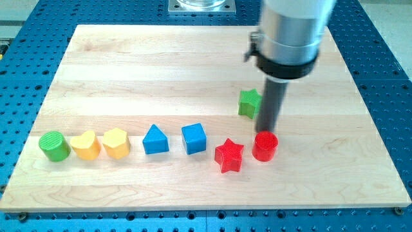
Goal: Push the cube into the triangle
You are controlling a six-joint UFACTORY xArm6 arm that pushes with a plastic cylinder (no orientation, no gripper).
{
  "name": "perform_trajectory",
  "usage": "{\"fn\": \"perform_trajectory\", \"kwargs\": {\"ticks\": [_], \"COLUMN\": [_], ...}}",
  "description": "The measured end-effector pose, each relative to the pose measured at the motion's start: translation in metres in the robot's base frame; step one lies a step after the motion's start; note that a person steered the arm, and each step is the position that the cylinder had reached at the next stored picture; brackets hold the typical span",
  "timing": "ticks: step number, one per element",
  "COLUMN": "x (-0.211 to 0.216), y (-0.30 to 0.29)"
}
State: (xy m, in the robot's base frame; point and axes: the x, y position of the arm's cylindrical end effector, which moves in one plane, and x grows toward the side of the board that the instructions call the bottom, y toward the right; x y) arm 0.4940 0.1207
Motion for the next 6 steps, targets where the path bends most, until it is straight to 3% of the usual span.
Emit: {"fn": "perform_trajectory", "kwargs": {"ticks": [2, 3, 4, 6], "x": [0.026, 0.019, 0.003, 0.015], "y": [-0.022, -0.035, -0.072, -0.165]}}
